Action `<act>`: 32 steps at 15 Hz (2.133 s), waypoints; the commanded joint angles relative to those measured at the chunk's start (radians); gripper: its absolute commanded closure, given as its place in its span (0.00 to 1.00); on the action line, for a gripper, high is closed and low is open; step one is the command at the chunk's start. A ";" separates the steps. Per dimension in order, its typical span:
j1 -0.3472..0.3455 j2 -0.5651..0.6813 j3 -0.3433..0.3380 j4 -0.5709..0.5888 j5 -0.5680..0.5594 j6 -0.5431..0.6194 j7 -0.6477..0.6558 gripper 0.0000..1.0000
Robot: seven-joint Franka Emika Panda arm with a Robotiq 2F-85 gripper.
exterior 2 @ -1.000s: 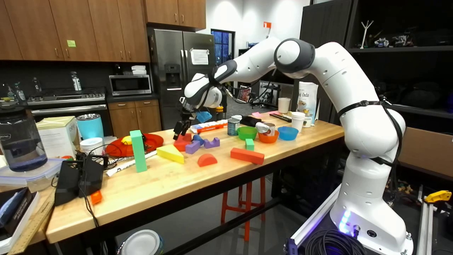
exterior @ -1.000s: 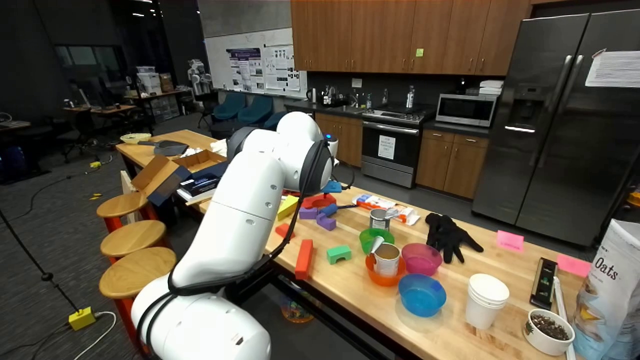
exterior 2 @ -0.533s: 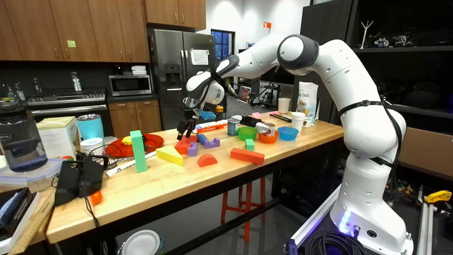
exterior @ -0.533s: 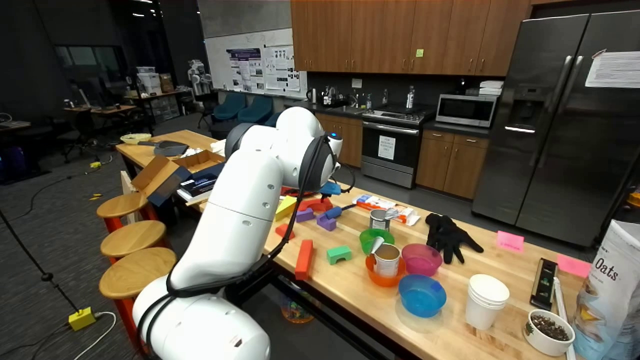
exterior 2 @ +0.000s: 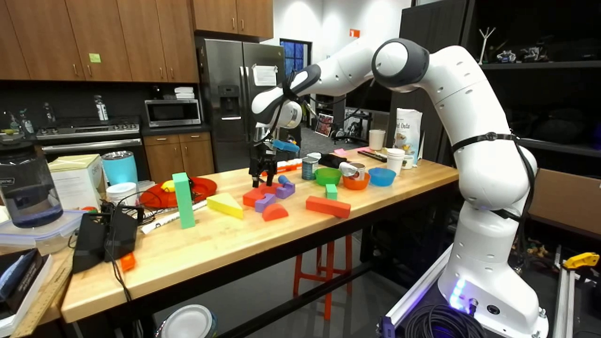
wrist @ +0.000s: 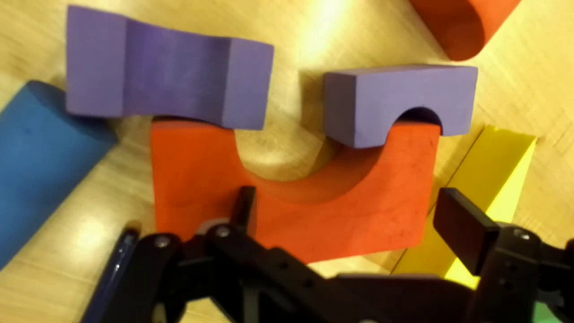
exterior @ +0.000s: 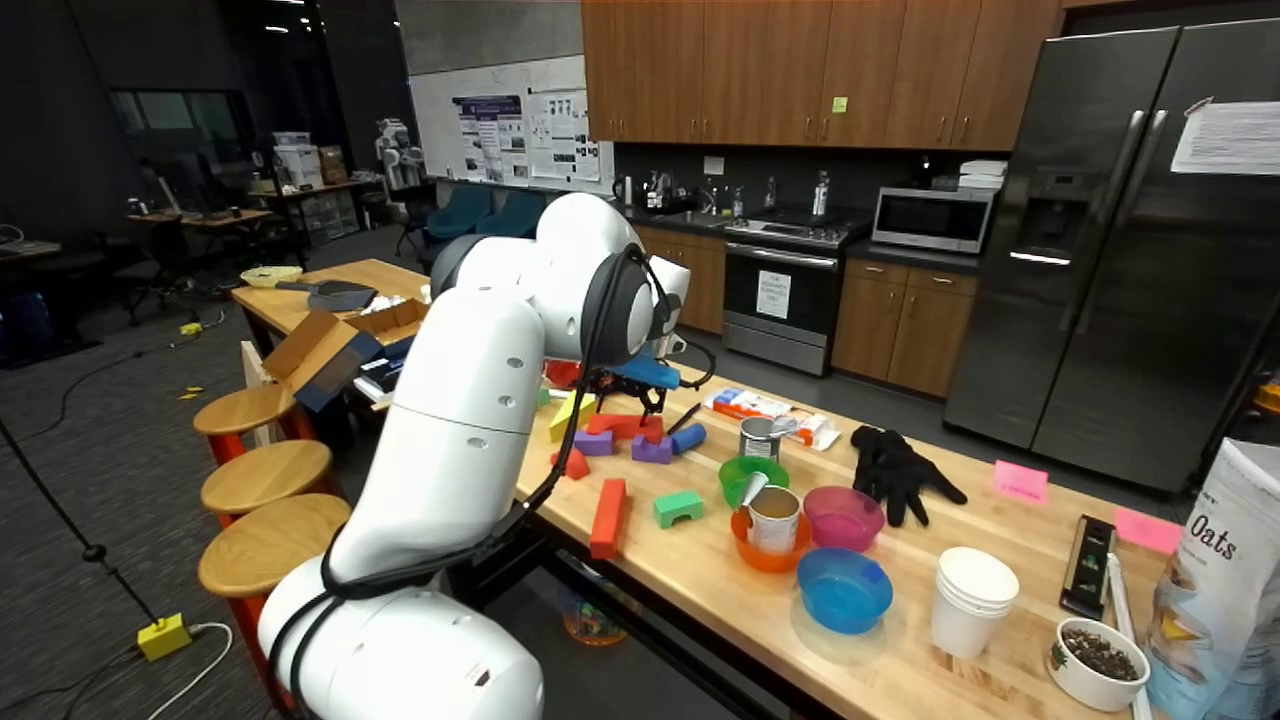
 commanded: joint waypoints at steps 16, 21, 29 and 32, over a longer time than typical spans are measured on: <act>0.085 -0.078 -0.164 0.012 -0.249 -0.205 0.256 0.00; 0.093 -0.060 -0.145 0.022 -0.226 -0.226 0.233 0.00; 0.112 -0.015 -0.114 0.043 -0.202 -0.258 0.204 0.00; 0.124 -0.021 -0.119 0.026 -0.219 -0.285 0.222 0.00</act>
